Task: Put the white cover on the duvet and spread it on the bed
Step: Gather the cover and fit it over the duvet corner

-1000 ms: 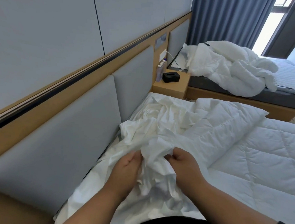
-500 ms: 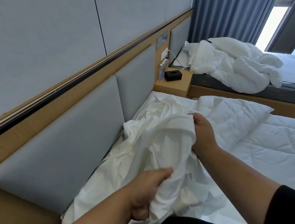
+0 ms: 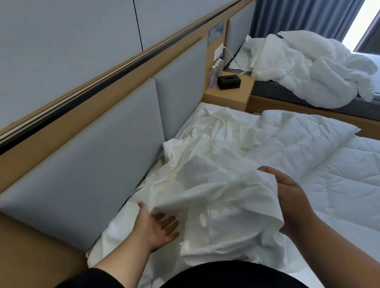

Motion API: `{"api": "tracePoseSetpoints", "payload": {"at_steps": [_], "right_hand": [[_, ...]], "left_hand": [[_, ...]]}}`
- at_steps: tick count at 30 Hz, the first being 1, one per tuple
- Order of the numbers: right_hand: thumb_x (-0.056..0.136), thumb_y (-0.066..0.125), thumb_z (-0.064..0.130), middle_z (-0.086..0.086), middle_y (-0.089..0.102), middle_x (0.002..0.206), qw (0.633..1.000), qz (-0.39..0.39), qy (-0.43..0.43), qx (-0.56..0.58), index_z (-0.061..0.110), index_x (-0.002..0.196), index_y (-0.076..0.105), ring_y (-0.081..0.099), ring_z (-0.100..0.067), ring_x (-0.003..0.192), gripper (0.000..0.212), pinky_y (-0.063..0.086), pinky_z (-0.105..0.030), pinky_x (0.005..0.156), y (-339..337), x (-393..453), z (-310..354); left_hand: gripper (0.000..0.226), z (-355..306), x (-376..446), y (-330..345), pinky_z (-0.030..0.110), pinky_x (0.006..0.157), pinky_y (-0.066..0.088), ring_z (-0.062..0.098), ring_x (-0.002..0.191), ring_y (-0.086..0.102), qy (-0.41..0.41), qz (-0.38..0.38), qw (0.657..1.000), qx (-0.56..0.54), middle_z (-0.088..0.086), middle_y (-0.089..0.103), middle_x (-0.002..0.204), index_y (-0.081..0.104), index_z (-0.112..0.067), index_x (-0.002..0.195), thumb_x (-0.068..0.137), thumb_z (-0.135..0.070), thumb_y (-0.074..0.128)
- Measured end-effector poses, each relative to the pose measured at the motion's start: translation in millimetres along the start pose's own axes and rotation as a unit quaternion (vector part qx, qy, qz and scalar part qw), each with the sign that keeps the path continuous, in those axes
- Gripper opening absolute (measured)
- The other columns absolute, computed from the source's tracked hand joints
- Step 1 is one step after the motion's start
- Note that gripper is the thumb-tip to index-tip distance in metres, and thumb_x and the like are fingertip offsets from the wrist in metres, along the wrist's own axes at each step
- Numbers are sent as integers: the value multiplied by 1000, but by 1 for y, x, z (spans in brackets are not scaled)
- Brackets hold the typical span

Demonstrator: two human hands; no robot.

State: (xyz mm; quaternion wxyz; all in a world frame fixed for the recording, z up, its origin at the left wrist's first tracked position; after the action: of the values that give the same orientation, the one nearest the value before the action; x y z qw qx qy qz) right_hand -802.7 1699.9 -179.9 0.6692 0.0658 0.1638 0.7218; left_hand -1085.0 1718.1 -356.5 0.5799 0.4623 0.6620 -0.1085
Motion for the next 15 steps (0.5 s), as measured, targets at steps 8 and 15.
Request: {"api": "tracePoseSetpoints", "payload": {"at_steps": [8, 15], "right_hand": [[77, 57, -7, -9, 44, 63, 1000, 5, 24, -8, -4, 74, 52, 41, -19, 56, 7, 40, -25, 50, 1, -18, -7], [71, 62, -2, -9, 42, 65, 997, -11, 64, -43, -9, 74, 51, 39, -20, 59, 14, 36, -28, 55, 8, -24, -12]], "left_hand": [[40, -74, -26, 29, 39, 82, 52, 34, 117, 59, 262, -173, 935, 165, 10, 59, 137, 55, -15, 133, 100, -36, 46], [18, -170, -214, 228, 15, 67, 46, 8, 79, 58, 642, 68, 714, 270, -2, 59, 90, 62, -15, 107, 103, -29, 52]]}}
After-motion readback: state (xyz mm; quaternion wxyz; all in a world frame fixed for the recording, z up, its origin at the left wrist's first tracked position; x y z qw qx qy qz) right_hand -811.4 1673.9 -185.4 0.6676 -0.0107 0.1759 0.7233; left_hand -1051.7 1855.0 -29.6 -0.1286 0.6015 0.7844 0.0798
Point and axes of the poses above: each hand's wrist, its own x-axis towards the middle knuckle, its own y-axis out of the palm, z = x × y, the point moved 1 cm from there along x, towards the middle knuckle
